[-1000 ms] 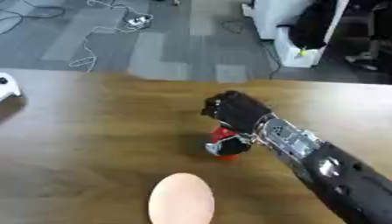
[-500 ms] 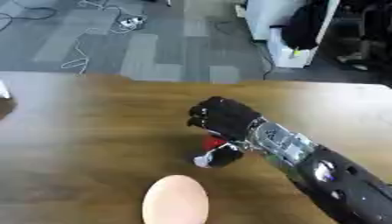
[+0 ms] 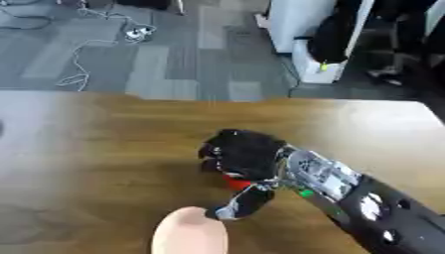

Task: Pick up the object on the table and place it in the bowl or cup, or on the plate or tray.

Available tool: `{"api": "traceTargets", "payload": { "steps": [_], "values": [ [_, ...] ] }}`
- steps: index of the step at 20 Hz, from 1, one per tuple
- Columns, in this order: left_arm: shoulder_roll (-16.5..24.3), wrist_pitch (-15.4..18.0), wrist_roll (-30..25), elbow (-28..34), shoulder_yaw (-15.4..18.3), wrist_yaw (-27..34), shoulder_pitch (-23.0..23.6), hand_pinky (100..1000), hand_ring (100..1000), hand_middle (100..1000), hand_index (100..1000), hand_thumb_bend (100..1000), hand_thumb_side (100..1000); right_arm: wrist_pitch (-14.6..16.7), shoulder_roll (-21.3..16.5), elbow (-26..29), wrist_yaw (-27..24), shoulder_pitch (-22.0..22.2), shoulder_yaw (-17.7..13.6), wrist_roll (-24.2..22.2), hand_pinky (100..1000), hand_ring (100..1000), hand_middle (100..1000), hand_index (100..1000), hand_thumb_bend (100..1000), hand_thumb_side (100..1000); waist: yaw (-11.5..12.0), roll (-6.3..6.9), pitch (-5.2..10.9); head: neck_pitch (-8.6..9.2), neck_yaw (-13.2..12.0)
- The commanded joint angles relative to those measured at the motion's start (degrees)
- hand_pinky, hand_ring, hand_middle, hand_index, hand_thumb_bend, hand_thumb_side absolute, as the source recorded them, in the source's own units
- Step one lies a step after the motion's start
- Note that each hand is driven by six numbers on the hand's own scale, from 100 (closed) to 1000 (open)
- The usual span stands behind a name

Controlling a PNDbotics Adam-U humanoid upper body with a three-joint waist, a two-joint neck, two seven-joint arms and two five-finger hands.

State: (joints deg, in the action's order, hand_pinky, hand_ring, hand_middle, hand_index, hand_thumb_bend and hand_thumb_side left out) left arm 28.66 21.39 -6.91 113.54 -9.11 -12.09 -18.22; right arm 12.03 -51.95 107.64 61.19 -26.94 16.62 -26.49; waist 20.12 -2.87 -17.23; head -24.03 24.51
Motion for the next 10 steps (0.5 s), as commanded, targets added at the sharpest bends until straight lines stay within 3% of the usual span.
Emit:
{"api": "traceTargets", "payload": {
  "steps": [1, 10],
  "values": [
    [0.2, 0.1, 0.3, 1.1, 0.8, -0.3, -0.2, 735, 1000, 626, 760, 100, 733, -0.3, -1.8, 1.2, -0.7, -0.3, -1.0, 0.5, 851, 872, 835, 836, 510, 831, -0.1, 0.41, 0.59, 0.45, 0.5],
    [-0.4, 0.3, 0.7, 1.1, 1.1, -1.0, 0.1, 738, 1000, 626, 760, 100, 741, -2.3, -1.5, -0.8, -1.2, -0.3, -1.9, 5.0, 773, 813, 797, 837, 492, 756, 0.1, 0.73, -0.57, 0.20, 0.4]
  ]
}}
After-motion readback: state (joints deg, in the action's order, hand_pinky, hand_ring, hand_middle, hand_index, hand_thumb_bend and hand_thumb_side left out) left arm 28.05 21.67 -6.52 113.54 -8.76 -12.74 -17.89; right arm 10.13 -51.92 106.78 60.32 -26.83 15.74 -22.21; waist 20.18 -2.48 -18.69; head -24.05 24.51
